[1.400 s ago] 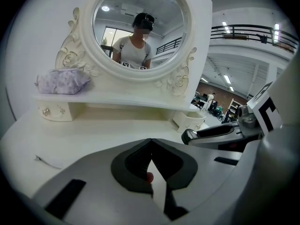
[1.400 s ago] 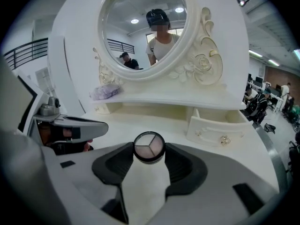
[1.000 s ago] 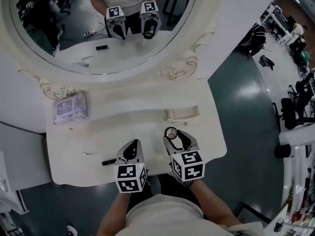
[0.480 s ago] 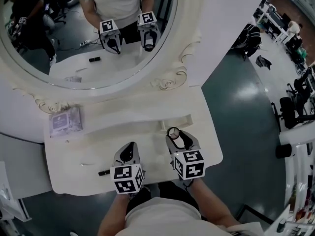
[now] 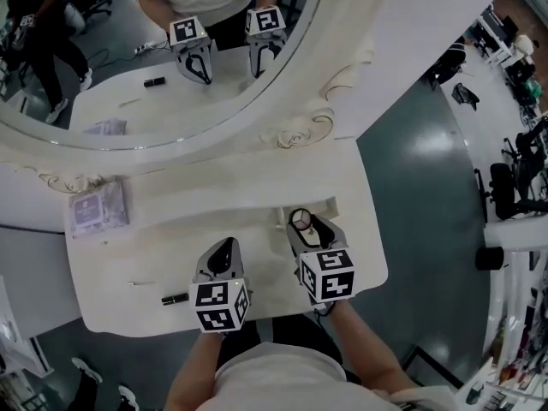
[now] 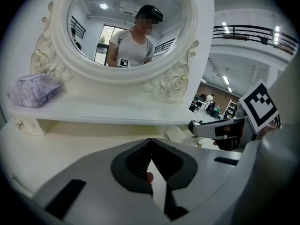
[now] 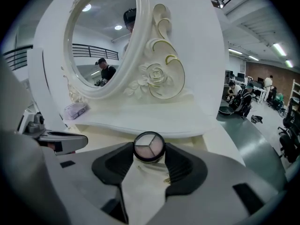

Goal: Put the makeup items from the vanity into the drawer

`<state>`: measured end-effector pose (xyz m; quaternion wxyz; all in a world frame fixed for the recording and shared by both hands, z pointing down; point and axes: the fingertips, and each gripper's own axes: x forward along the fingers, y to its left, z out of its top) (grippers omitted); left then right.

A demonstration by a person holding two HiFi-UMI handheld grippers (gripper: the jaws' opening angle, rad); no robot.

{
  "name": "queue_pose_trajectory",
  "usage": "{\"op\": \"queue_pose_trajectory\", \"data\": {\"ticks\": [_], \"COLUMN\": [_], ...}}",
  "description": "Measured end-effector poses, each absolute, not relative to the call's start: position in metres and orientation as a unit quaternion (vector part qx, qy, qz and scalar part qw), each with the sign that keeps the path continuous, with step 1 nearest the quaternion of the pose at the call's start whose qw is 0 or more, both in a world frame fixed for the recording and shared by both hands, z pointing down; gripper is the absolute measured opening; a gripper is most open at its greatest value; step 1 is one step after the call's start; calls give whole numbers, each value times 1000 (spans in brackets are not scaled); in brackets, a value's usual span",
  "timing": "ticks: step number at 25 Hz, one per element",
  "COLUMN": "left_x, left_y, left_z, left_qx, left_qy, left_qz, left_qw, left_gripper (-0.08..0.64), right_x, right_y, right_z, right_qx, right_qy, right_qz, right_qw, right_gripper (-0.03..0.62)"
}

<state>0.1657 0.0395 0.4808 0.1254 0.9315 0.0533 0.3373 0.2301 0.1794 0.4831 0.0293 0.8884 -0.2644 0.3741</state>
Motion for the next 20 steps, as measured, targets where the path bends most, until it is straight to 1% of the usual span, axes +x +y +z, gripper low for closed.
{"op": "queue_pose_trajectory", "data": {"ticks": [7, 20], "left_x": [175, 182], "left_y": [36, 27], "left_z": [490, 495], "left_qx": [927, 927], "left_qy": [47, 38], "left_qz": [347, 350], "left_qw": [131, 133], "left_gripper": [5, 5], "right_x": [237, 239], "right_y": [177, 175], "right_z": [496, 500], "right_qx": [877, 872], "right_qy": [-271, -276], "right_qz": [393, 402], "right_qw": [44, 35], "right_gripper": [219, 219]}}
